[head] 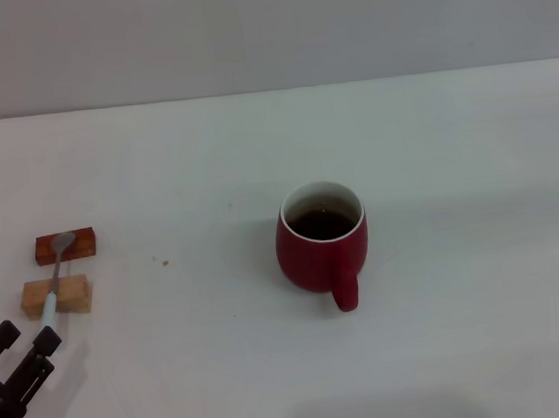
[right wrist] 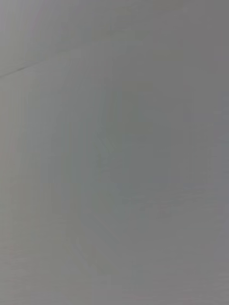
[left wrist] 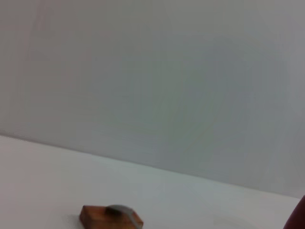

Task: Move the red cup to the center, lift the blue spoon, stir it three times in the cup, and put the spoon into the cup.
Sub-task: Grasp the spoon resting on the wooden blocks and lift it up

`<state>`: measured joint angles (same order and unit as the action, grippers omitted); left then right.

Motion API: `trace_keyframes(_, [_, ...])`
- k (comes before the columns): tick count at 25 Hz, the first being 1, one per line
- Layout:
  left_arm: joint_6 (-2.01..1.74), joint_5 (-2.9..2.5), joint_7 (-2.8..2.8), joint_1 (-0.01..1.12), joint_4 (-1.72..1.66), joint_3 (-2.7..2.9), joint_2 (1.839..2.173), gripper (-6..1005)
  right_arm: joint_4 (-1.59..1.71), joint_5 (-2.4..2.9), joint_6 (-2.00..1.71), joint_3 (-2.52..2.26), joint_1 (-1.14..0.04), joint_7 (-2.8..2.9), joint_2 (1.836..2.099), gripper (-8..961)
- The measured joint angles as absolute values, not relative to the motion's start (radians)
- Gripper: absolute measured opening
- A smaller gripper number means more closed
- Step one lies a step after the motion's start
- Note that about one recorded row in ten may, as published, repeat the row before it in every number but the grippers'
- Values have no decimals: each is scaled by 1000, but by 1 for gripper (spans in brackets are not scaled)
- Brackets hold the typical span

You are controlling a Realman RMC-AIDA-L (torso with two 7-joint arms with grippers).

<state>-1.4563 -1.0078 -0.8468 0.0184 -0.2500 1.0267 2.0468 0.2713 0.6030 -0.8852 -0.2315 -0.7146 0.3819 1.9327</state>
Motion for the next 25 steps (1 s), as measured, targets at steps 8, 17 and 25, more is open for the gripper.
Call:
trace_keyframes(8, [-1415, -1008, -853, 25, -248, 1037, 2045, 648, 264, 604, -885, -232, -709, 382, 1933, 482])
trace_keyframes(17, [-1383, -1008, -854, 32, -250, 1051, 2045, 648, 258, 605, -897, -233, -711, 382, 1933, 482])
trace_keyframes(25, [-1376, -1008, -854, 33, -252, 1052, 2048, 648, 254, 606, -940, -246, -702, 382, 1940, 482])
